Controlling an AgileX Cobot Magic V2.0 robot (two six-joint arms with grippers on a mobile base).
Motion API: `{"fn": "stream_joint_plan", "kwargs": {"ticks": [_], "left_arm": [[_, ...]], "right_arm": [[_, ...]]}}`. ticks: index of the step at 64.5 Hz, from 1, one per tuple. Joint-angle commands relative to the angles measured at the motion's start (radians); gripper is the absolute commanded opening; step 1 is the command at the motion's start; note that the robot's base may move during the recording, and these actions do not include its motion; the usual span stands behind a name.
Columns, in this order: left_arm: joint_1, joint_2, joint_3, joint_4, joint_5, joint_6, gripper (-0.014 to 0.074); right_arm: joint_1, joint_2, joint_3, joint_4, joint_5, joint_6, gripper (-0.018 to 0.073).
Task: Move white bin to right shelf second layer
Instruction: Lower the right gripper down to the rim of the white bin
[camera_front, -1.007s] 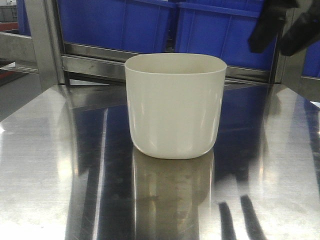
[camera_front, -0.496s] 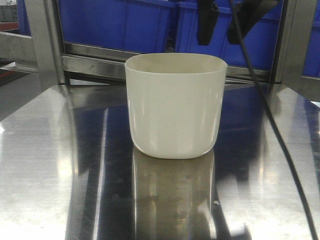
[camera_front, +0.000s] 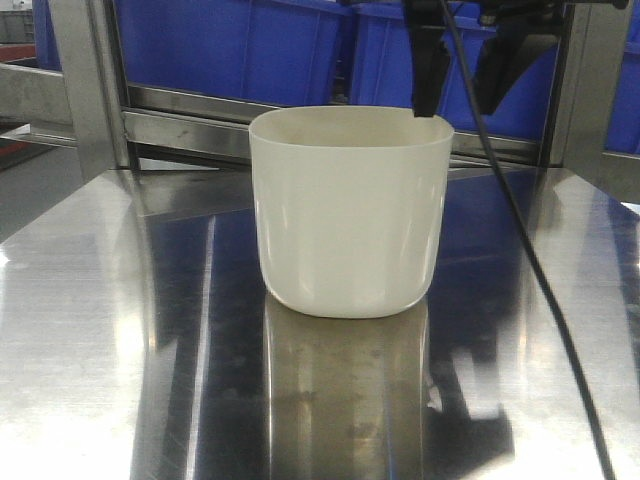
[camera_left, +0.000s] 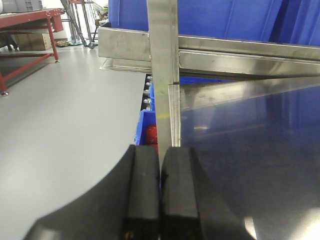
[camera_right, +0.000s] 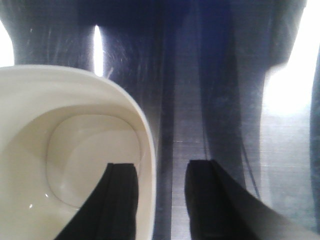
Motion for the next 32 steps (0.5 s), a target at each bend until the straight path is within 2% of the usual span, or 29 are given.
{"fn": "stream_joint_plan", "kwargs": {"ticks": [1, 32], "left_arm": [[-0.004, -0.016, 0.037, -0.006, -0.081, -0.005, 0.0085], [-0.004, -0.016, 0.037, -0.006, -0.081, -0.005, 0.0085]], "right_arm": [[-0.006, -0.021, -0.037, -0.013, -0.03, 0.0, 0.0351], [-0.028, 0.04, -0.037, 0.06, -0.03, 0.0, 0.0351]]}}
